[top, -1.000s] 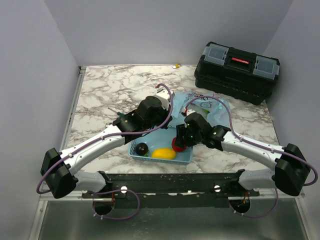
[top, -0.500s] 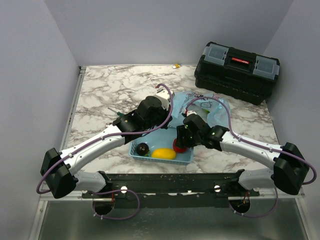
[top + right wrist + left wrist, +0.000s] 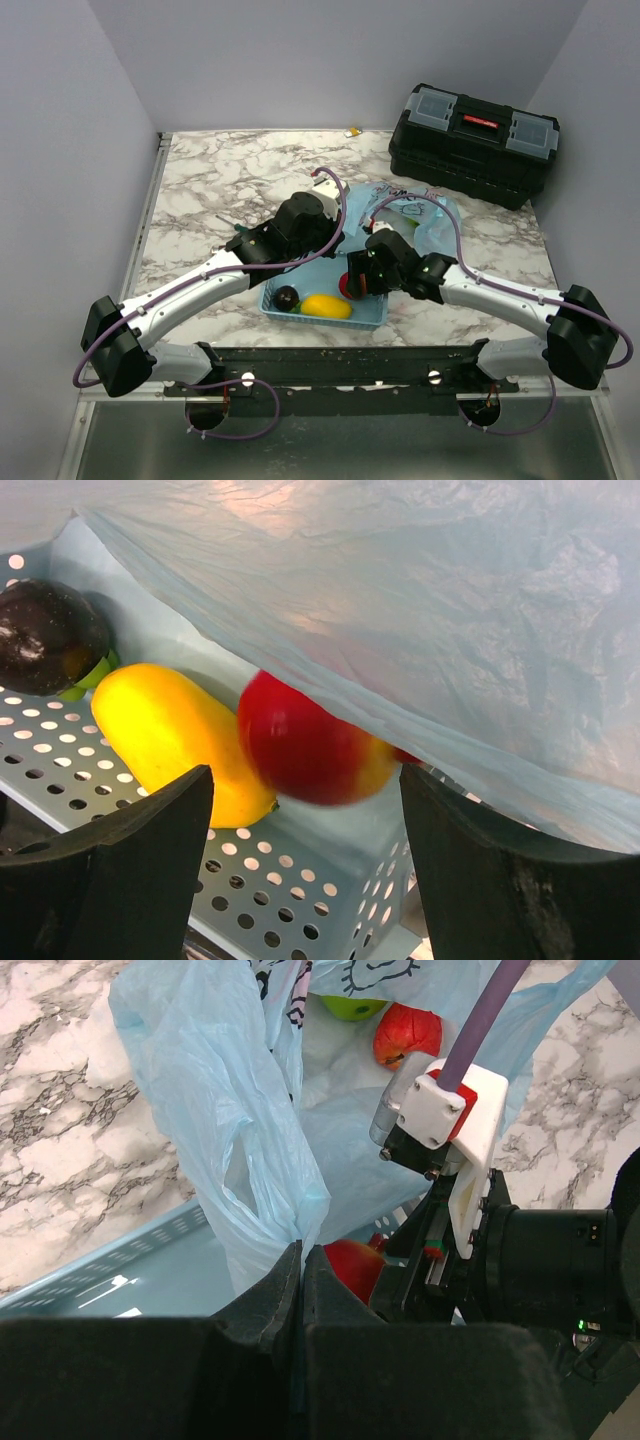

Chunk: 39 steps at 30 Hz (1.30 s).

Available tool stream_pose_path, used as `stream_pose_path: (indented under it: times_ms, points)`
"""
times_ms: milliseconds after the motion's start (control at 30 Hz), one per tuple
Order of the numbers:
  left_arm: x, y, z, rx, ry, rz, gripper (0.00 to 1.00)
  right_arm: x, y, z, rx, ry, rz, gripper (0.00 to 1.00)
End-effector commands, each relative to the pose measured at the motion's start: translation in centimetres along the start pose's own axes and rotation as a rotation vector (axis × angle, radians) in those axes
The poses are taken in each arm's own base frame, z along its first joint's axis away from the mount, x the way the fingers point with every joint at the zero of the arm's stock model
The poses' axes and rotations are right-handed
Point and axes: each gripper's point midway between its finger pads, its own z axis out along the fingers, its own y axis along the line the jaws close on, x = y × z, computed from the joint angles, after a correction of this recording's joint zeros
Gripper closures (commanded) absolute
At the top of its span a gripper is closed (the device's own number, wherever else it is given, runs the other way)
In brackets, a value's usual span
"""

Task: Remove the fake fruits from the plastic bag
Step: Place the fake fruit in the bin, then take out the fake fruit from the plastic bag.

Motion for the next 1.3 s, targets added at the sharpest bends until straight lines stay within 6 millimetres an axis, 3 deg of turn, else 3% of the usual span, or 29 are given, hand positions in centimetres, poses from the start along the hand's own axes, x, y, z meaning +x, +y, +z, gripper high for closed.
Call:
stream_pose_path:
  times_ms: [0, 200, 400, 533, 733, 900, 1067, 1267]
  points:
    - [-1.3, -0.3, -0.7, 0.001, -0.031, 0.01, 1.0, -0.3, 0.5, -0.4, -0.013, -0.017, -0.012, 0.22]
    - [-1.3, -0.3, -0.8, 0.001, -0.031, 0.01, 1.0, -2.5, 2.3, -3.1, -0.111, -0.107, -0.01, 0.21]
    - [-1.3, -0.4, -0.7, 0.006, -0.031, 0.01, 1.0, -5.8, 2.8, -6.6, -0.139, -0.258, 0.027, 0.34]
    - [-1.3, -0.4, -0.7, 0.009, -0.029, 0.009, 1.0, -7.5, 1.4, -8.1, -0.077, -0.366, 0.066, 0.35]
    - [-1.1, -0.7, -0.6, 0.018, -0.021, 0.004, 1.0, -10.5, -3.8, -8.8, 0.22, -0.536, 0.183, 0.38]
    - [-1.2, -0.7, -0.7, 0.024, -0.025, 0.001, 1.0, -12.7, -7.2, -7.2, 0.42, -0.584, 0.221, 0.42]
    - [-1.5, -1.0, -0.9, 0.037, -0.032, -0.003, 1.0, -13.5, -9.4, -2.2, 0.44, -0.524, 0.242, 0.59]
    - [-1.4, -2.0, -1.0, 0.072, -0.004, -0.052, 1.0, -13.8, -10.6, 2.1, 0.468, -0.605, 0.191, 0.6]
